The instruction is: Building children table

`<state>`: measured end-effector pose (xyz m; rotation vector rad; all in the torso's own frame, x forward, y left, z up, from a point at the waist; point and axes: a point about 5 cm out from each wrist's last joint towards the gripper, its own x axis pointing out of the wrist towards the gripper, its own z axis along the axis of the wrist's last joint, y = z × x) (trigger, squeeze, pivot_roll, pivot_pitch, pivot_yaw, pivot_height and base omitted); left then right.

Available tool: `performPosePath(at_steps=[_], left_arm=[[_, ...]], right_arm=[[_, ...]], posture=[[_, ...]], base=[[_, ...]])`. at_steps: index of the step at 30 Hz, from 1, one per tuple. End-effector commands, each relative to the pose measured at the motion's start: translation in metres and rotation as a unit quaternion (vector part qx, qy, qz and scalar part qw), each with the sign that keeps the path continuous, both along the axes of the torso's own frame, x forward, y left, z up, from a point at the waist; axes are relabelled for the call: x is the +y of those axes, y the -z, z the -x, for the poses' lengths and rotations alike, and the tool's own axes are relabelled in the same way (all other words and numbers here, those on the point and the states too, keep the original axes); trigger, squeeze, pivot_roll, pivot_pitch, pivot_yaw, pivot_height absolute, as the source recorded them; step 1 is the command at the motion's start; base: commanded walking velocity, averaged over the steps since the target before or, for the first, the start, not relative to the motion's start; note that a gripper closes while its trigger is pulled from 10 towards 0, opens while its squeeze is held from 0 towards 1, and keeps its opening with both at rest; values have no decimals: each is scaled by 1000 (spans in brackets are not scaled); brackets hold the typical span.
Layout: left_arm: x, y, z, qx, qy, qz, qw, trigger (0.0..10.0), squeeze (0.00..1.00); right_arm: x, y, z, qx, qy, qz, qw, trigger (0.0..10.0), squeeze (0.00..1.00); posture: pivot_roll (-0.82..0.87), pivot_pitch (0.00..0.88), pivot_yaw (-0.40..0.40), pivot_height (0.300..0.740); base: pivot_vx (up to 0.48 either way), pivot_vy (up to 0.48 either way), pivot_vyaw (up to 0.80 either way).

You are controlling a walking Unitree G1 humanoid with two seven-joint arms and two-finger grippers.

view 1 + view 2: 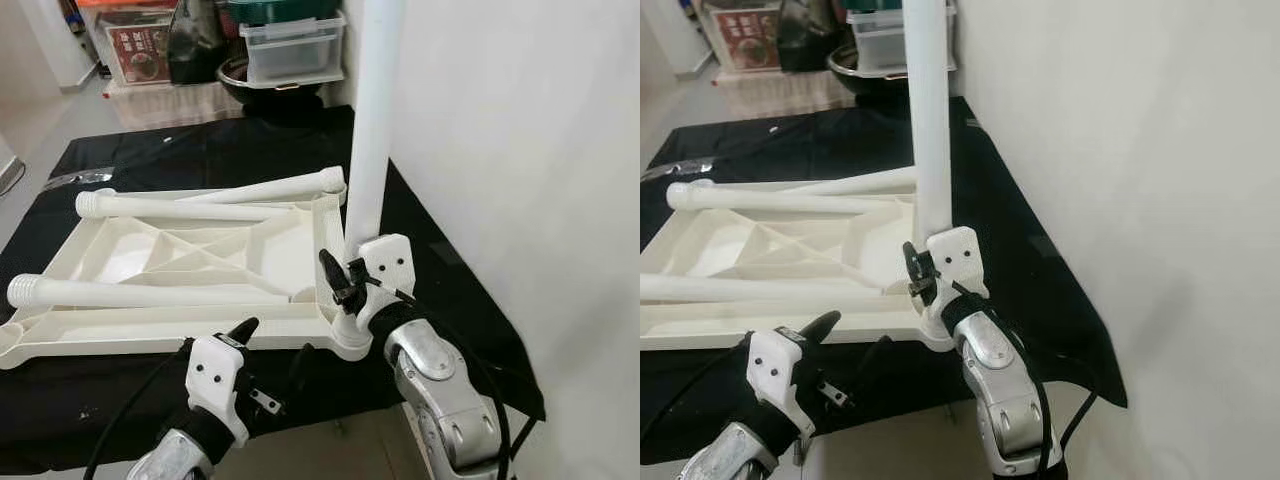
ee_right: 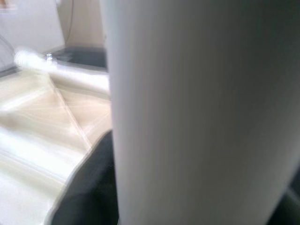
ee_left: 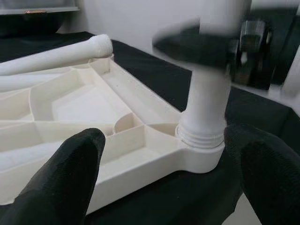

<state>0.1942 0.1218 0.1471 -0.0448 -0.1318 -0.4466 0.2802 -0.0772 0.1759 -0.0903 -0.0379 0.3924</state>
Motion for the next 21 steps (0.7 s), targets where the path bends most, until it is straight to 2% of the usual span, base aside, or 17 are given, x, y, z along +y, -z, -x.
performPosePath(at_steps=[1,2,3,6,9,13,14,16,17,21], left_arm=[[4,7,-2,21,-10,-8,1000,10000,0],[5,8,-4,23,-17,-16,999,10000,0],[5,8,-4,23,-17,-16,999,10000,0],[9,9,-10,29,-36,-24,999,10000,0],[14,10,-12,35,-52,-24,998,10000,0],[18,11,-13,37,-66,-29,997,10000,0],[21,12,-13,39,-72,-32,996,10000,0],[23,12,-13,41,-76,-33,996,10000,0],[24,13,-13,42,-78,-35,995,10000,0],[28,14,-13,43,-86,-40,995,10000,0]], right_arm=[[0,0,1,5,-22,-24,999,10000,1000],[-7,-3,3,-2,-30,-35,999,10000,1000],[-7,-3,3,-2,-30,-35,999,10000,1000],[-29,2,16,-4,-25,-38,999,10000,1000],[-37,15,34,11,-17,-36,999,10000,1000],[-42,20,43,16,-2,-35,999,10000,1000],[-45,21,48,14,8,-32,999,10000,608],[-47,22,50,12,15,-29,999,10000,608],[-50,24,52,12,27,-23,999,10000,0],[-66,33,55,25,92,1,995,10000,0]], posture=[[-42,107,20,740],[-46,109,22,740],[-46,109,22,740],[-56,113,30,740],[-62,118,40,740],[-61,117,53,740],[-63,118,60,740],[-64,118,61,740],[-66,118,65,740],[-69,114,76,740]], base=[[0,0,0],[0,0,0],[0,0,0],[0,0,0],[0,0,0],[0,0,0],[0,0,0],[0,0,0],[0,0,0],[0,0,0]])
